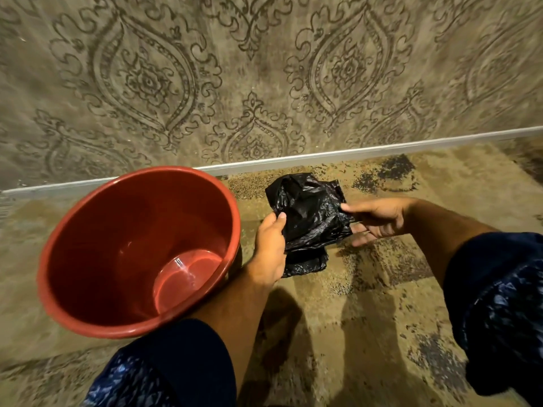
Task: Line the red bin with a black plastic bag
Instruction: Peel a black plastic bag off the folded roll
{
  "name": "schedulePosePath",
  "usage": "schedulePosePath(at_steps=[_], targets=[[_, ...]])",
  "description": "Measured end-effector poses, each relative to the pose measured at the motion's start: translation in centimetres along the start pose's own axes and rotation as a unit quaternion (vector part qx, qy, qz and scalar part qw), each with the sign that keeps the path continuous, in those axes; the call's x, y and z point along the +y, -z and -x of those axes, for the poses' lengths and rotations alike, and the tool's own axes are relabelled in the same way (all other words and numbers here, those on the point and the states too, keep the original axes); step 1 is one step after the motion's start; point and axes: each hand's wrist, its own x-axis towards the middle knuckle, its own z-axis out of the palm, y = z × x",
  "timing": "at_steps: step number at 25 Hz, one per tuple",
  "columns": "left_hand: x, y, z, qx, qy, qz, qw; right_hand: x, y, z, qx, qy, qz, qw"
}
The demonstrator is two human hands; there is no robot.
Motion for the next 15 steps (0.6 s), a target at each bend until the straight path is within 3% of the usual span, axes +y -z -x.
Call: schedulePosePath(at_steps=[2, 6, 12, 15], targets=[[-0.2, 0.0, -0.3, 0.028, 0.014, -0.008, 0.999, -0.2, 0.6, -0.1, -0.034, 0.028, -0.034, 0.998], [-1.0, 0.3, -0.3, 0.054, 0.035, -0.01, 0.998, -1.9, 1.5, -0.1, -0.069, 0.063, 0.002, 0.996], [-1.3, -1.2, -0.4, -0.011, -0.034, -0.047, 0.998, -3.6, 1.3, -0.9, -0.052, 0.065, 0.048, 0.995], [-1.3, -1.3, -1.0, 0.069, -0.029, -0.081, 0.994, -4.0, 1.2, -1.6, -0.027, 0.06, 0.041, 0.997]])
